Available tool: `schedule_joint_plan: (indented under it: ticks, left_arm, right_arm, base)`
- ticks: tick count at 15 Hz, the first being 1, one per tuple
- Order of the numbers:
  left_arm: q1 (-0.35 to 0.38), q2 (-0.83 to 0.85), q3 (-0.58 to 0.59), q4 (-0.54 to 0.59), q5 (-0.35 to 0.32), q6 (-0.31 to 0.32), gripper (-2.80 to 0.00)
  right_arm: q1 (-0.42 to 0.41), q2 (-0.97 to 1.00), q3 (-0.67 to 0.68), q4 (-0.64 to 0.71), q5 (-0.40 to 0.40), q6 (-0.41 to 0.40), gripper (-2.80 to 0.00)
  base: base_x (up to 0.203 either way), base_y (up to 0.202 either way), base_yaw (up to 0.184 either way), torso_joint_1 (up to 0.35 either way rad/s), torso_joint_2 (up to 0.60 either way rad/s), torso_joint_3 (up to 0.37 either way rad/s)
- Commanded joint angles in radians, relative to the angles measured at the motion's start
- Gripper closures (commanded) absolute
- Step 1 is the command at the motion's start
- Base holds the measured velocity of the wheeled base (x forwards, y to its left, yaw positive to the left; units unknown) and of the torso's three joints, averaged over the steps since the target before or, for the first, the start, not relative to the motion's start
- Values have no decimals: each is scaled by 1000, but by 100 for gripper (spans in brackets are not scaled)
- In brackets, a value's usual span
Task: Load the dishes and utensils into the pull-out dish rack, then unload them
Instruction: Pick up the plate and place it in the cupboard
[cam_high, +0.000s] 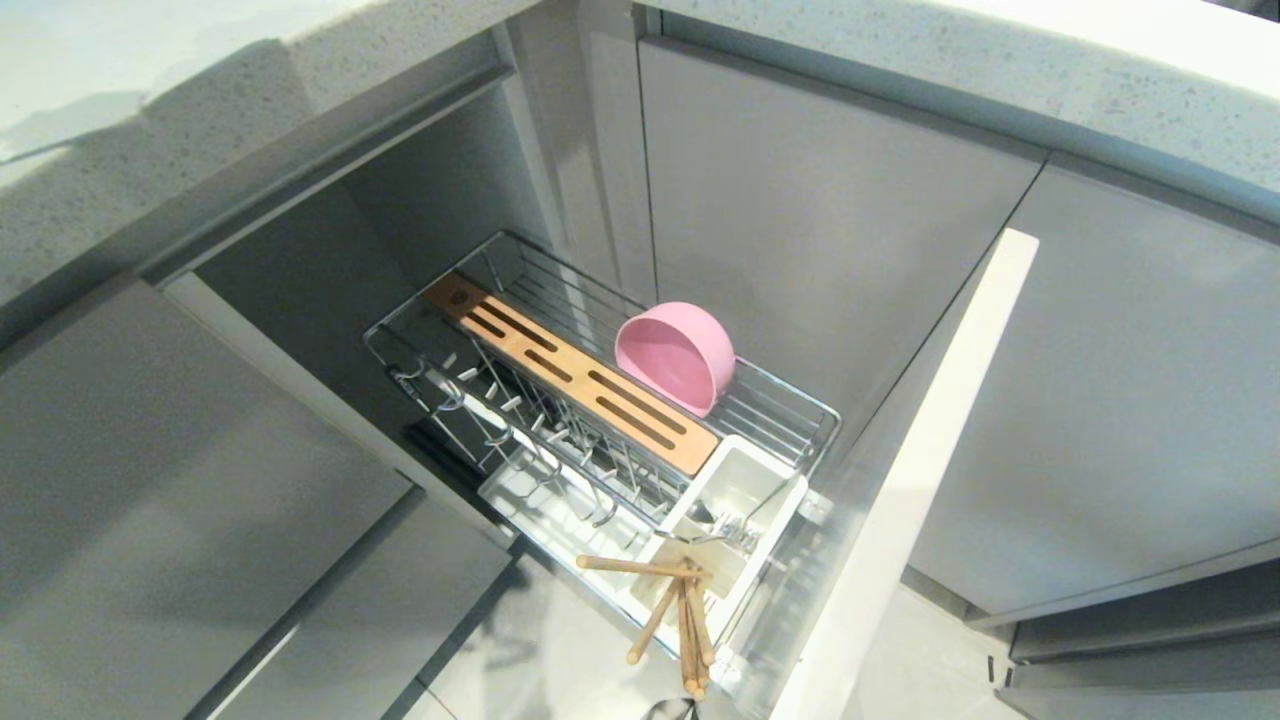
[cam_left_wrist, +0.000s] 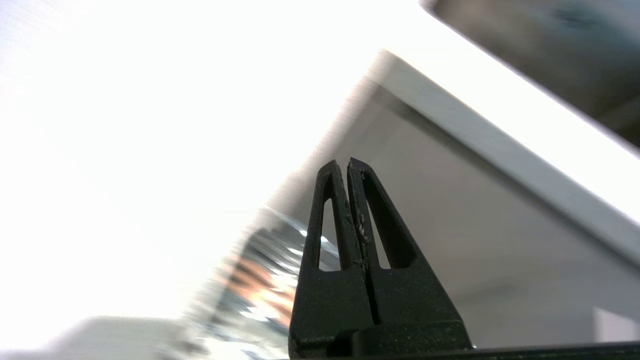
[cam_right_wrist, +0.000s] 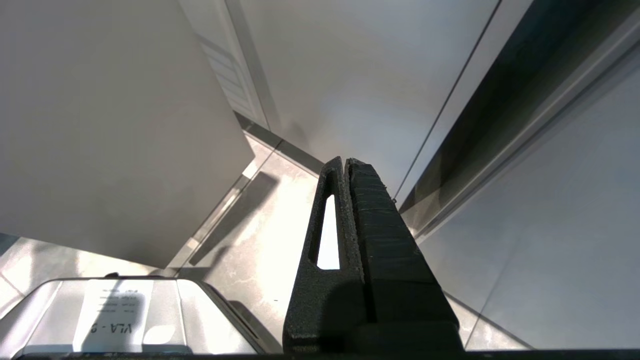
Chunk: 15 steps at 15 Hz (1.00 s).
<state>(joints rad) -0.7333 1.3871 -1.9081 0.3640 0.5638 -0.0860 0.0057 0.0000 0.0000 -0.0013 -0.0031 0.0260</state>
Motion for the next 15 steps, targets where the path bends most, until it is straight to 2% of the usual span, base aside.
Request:
schedule_joint_plan:
  ticks: [1,5,7,8,10,11,12,15]
  left_arm:
    - [125,-11,-29,19,-3,66,0]
    - [437,-103,-21,96,-67,167,0]
    - [574,-167,-11,150,-130,252,0]
    - [653,-188,-8,172,-169,274,0]
    - [790,-245,0,211,-259,300,0]
    - [817,-275,6,232,-302,308,0]
    - [847,-295,20,248,-309,311,0]
    - [1006,-316,68,257,-346,307,0]
  right_arm:
    - [0,0,2,0,0,0,0]
    - [0,0,2,0,0,0,0]
    - [0,0,2,0,0,0,0]
    - [0,0,2,0,0,0,0]
    - [0,0,2,0,0,0,0]
    - [0,0,2,0,0,0,0]
    - [0,0,1,0,0,0,0]
    - [0,0,2,0,0,0,0]
  base:
    - [0,0,0,0,0,0]
    - [0,0,0,0,0,0]
    - [0,0,0,0,0,0]
    - [0,0,0,0,0,0]
    - [0,0,0,0,0,0]
    - [0,0,0,0,0,0]
    - [0,0,0,0,0,0]
    - [0,0,0,0,0,0]
